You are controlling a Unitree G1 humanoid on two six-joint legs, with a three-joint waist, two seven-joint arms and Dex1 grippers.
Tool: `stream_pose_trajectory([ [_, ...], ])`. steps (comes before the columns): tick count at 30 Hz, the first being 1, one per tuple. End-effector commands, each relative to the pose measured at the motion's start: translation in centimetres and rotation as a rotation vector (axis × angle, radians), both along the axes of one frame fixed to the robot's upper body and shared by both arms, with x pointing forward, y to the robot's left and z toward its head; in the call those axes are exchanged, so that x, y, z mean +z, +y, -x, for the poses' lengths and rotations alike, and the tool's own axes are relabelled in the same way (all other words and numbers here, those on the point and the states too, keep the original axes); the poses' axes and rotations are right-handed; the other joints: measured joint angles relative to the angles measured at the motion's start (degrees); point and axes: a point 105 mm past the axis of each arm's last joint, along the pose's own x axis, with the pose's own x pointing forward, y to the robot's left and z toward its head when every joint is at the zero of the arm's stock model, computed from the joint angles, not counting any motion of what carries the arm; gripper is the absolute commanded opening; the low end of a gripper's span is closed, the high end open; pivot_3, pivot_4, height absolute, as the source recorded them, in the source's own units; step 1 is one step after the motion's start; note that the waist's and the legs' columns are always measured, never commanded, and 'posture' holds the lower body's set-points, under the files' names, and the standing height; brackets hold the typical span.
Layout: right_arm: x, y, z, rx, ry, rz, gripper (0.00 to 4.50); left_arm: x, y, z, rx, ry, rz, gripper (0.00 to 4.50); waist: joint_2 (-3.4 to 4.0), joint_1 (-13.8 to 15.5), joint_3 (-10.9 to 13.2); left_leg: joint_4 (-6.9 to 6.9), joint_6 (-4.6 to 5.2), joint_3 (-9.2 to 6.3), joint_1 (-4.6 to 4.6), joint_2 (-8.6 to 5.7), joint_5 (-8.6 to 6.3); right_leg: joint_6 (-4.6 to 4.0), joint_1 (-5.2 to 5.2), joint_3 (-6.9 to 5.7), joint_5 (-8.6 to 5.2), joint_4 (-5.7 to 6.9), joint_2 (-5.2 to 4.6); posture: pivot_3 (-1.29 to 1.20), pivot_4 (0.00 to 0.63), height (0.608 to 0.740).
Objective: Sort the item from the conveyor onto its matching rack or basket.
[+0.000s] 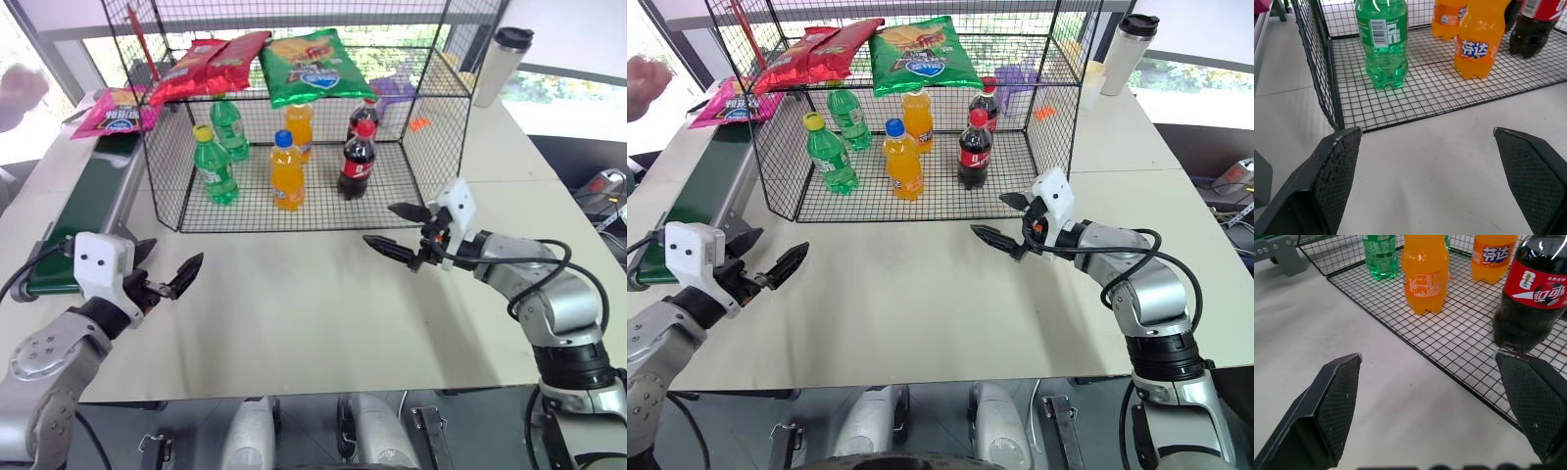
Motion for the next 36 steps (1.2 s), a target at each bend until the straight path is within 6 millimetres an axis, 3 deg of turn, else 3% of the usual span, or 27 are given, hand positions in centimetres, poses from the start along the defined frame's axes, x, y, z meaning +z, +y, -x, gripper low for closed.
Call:
stream_pose_trajectory([
  [1,3.2,0.9,0.3,0.079,-0.046,-0.095,4.50,4.3,2.0,0.9,0.065,-0.136,-0.158,4.47,-0.01,-0.14,0.00,0.00,0.00,0.00,0.01,0.00,0.00,0.00,0.00,0.00,0.00,0.02,0.00,0.00,0.150,0.740],
  [4,5.4,2.5,1.2,0.185,-0.038,-0.175,4.50,6.5,5.1,2.1,0.161,-0.169,-0.527,4.47,-0.01,-0.54,-0.01,-0.02,0.00,0.00,0.06,0.05,0.00,-0.02,-0.04,0.02,-0.01,0.11,0.07,0.00,0.150,0.740],
  [10,7.1,6.8,1.5,0.343,-0.082,-0.167,4.50,6.7,9.6,4.9,0.166,-0.054,-1.174,4.47,0.16,-1.38,-0.05,-0.18,0.00,0.17,0.11,0.04,0.00,-0.07,-0.17,0.11,-0.03,0.11,0.01,0.00,0.150,0.740],
  [14,6.7,8.7,1.6,0.402,-0.097,-0.151,4.50,4.4,10.5,7.2,0.159,0.009,-1.222,4.47,0.17,-1.41,-0.05,-0.22,-0.02,0.21,0.06,0.06,-0.02,-0.08,-0.23,0.11,-0.03,0.03,-0.08,0.00,0.150,0.740],
  [24,4.8,9.4,0.9,0.426,-0.054,-0.148,4.50,1.1,12.9,11.7,0.241,0.100,-1.411,4.47,0.06,-1.37,-0.10,-0.11,-0.16,0.31,-0.13,0.05,-0.11,-0.07,-0.26,0.13,0.00,-0.19,-0.15,0.00,0.150,0.740],
  [29,4.2,9.4,0.6,0.418,-0.050,-0.143,4.50,1.5,13.4,11.4,0.286,0.049,-1.468,4.47,0.05,-1.42,-0.11,-0.12,-0.16,0.29,-0.13,0.08,-0.11,-0.08,-0.27,0.11,0.01,-0.18,-0.12,0.00,0.150,0.740],
  [36,3.8,9.3,0.5,0.386,-0.057,-0.131,4.50,2.8,13.7,8.5,0.348,-0.054,-1.550,4.47,0.05,-1.41,-0.12,-0.12,-0.16,0.30,-0.11,0.09,-0.11,-0.07,-0.28,0.11,0.03,-0.11,-0.11,0.00,0.150,0.740],
])
